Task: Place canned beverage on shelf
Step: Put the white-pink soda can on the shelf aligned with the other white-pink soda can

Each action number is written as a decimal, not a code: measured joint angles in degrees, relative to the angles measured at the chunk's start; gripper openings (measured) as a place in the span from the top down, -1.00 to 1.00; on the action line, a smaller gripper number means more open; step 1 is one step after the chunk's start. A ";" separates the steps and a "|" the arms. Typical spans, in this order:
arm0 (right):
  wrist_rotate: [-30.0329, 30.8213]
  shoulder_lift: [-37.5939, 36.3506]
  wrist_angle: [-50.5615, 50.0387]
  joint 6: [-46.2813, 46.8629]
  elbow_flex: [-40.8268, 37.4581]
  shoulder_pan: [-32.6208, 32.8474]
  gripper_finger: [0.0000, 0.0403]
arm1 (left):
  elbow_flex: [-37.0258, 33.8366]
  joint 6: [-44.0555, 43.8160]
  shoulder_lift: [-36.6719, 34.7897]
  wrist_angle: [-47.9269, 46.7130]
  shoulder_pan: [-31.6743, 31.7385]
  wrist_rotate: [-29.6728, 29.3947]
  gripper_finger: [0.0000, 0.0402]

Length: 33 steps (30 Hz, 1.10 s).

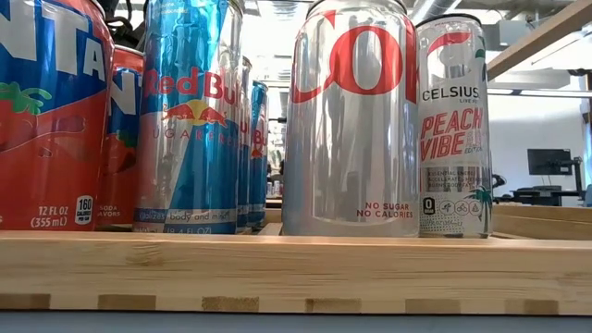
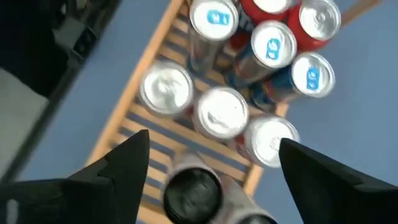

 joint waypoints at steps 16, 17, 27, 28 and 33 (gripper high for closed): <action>0.23 9.59 -3.60 11.43 -0.09 3.36 0.36 | 0.02 0.04 0.00 -0.04 -0.02 0.03 -0.53; 0.22 9.81 -3.82 11.96 -0.09 3.35 0.42 | 0.00 0.04 0.00 -0.04 -0.02 0.22 -0.53; 0.21 9.88 -7.15 14.69 -0.09 3.21 0.69 | 0.02 0.24 0.00 -0.11 -0.02 0.59 -0.53; 0.21 9.88 -7.00 14.41 -0.09 3.21 0.70 | 0.02 0.39 0.00 -0.11 -0.02 0.59 -0.53; 0.21 9.68 -4.49 13.67 -0.09 3.44 0.70 | 0.07 0.98 0.00 0.01 -0.01 0.61 -0.53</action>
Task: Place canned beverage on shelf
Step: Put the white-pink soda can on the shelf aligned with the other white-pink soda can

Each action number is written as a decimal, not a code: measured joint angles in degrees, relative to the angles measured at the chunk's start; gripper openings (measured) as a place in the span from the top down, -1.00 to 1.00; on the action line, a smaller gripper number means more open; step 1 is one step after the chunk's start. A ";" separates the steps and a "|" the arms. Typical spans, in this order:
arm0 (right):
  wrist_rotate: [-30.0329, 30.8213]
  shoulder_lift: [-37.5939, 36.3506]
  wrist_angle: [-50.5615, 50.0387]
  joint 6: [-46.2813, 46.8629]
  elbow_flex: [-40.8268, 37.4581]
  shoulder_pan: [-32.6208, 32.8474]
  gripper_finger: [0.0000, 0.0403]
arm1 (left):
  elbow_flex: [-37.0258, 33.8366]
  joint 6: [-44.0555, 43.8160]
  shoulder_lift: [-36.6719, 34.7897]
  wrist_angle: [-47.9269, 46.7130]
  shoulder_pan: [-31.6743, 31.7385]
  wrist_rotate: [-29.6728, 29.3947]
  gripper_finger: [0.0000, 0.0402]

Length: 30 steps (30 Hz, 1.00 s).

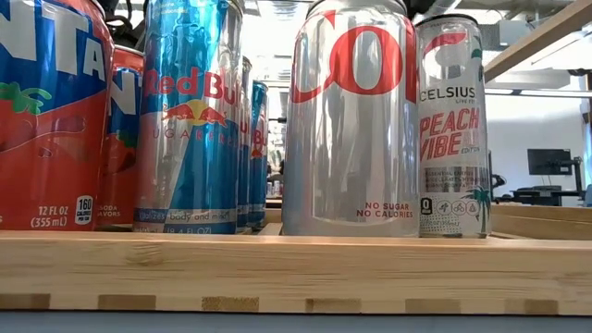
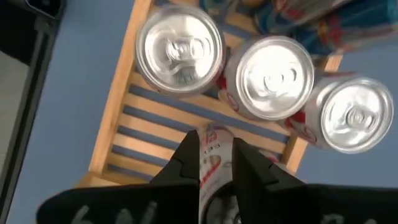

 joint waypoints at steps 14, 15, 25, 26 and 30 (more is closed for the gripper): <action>4.63 0.50 3.00 6.05 1.33 5.90 0.74 | 0.00 -1.55 0.00 2.13 -0.01 5.54 -0.53; 4.71 0.51 3.64 6.48 0.98 6.28 0.76 | 0.00 -1.57 0.00 2.11 -0.01 5.53 -0.53; 7.91 2.69 1.74 10.25 0.53 6.79 0.99 | 0.00 -1.68 0.00 1.25 -0.01 5.86 -0.53; 7.81 3.58 0.82 10.58 0.52 6.81 0.98 | 0.00 -1.66 0.00 1.25 -0.01 5.86 -0.53; 7.20 6.34 -3.74 11.91 0.50 6.67 0.99 | -0.02 -1.52 0.00 0.79 -0.01 5.86 -0.53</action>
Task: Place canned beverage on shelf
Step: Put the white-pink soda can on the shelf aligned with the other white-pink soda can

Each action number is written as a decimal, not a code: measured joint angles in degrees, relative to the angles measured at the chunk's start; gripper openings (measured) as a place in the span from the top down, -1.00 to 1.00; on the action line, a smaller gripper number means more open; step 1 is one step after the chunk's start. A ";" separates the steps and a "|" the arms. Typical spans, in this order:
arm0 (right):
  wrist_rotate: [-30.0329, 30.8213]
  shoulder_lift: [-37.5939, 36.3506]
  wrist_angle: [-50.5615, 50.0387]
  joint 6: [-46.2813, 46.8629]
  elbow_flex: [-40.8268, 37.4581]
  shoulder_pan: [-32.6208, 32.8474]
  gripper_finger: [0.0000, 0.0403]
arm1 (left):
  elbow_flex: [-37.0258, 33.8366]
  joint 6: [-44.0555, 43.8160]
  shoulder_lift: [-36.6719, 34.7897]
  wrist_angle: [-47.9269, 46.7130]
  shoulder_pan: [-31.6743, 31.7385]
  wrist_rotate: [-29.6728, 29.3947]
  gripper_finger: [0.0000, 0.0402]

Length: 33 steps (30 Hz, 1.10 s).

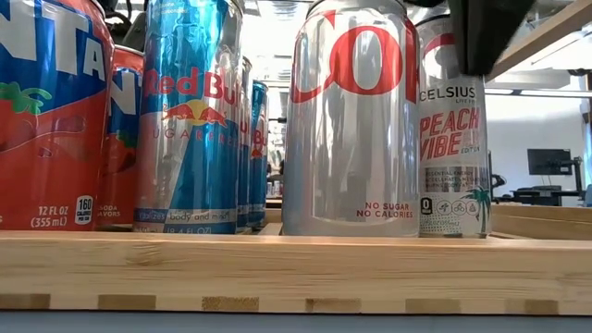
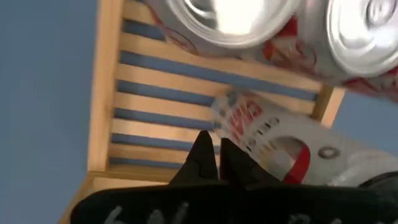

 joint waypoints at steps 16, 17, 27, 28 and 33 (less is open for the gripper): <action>0.96 -0.06 -8.11 11.18 0.02 -0.72 1.00 | 0.00 0.51 0.00 -0.64 0.02 0.00 -0.53; 1.74 -0.06 -8.57 12.44 0.02 -0.72 1.00 | 0.00 0.50 0.00 -0.71 0.02 0.00 -0.53; 3.13 -0.06 -11.69 18.70 0.02 0.28 1.00 | 0.00 0.49 0.00 -0.80 0.02 0.00 -0.53; 3.12 -0.06 -11.70 18.79 0.02 0.57 1.00 | 0.00 0.49 0.00 -0.80 0.02 0.00 -0.53; 1.01 -0.06 -10.93 19.52 0.64 1.93 1.00 | 0.00 0.49 0.00 -0.82 0.02 0.00 -0.53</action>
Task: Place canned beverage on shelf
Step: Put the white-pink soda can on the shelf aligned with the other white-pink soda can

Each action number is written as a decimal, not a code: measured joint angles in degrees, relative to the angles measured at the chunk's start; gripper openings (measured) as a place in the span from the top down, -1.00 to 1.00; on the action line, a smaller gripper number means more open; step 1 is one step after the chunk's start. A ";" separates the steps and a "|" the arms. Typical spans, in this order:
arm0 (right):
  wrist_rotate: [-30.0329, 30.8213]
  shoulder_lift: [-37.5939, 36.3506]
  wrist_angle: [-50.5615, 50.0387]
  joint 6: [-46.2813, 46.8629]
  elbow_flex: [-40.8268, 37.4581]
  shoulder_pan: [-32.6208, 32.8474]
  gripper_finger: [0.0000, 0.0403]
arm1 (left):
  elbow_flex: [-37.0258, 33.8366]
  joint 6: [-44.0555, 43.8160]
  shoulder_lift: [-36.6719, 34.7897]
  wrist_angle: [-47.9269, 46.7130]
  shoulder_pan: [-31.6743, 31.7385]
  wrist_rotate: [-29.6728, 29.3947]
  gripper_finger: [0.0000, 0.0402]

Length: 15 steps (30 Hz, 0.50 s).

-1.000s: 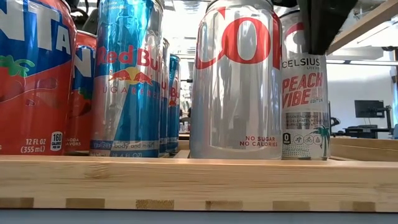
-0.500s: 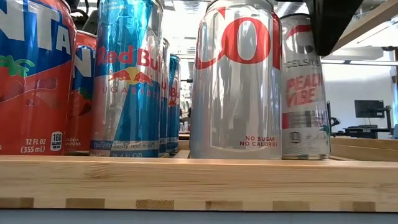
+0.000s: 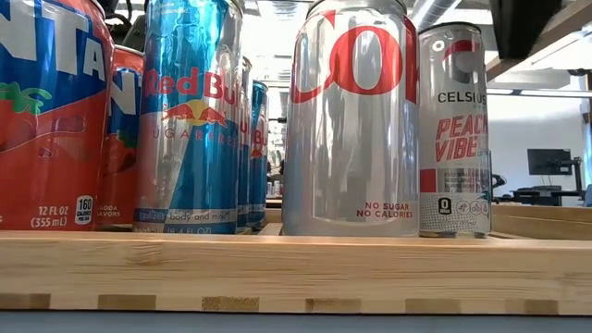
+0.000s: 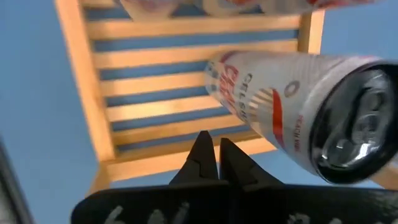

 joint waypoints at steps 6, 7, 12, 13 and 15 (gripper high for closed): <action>2.31 -0.02 0.62 -0.16 7.66 2.32 1.00 | 0.00 -0.02 -0.02 0.21 -0.02 0.13 -0.53; 4.30 -0.02 0.76 -1.15 9.42 2.70 1.00 | -0.02 -0.02 -0.02 0.44 -0.01 0.52 -0.53; 24.79 -0.06 -0.70 -9.30 20.78 1.74 1.00 | -0.04 -2.00 -0.02 3.27 0.00 4.10 -0.53; 28.86 -0.14 -0.59 -11.25 22.84 0.82 1.00 | -0.04 -2.53 -0.02 3.76 0.00 4.50 -0.53; 34.36 -3.15 2.68 -14.36 21.42 -1.55 0.99 | 0.01 -2.96 -0.03 4.14 0.00 4.59 -0.53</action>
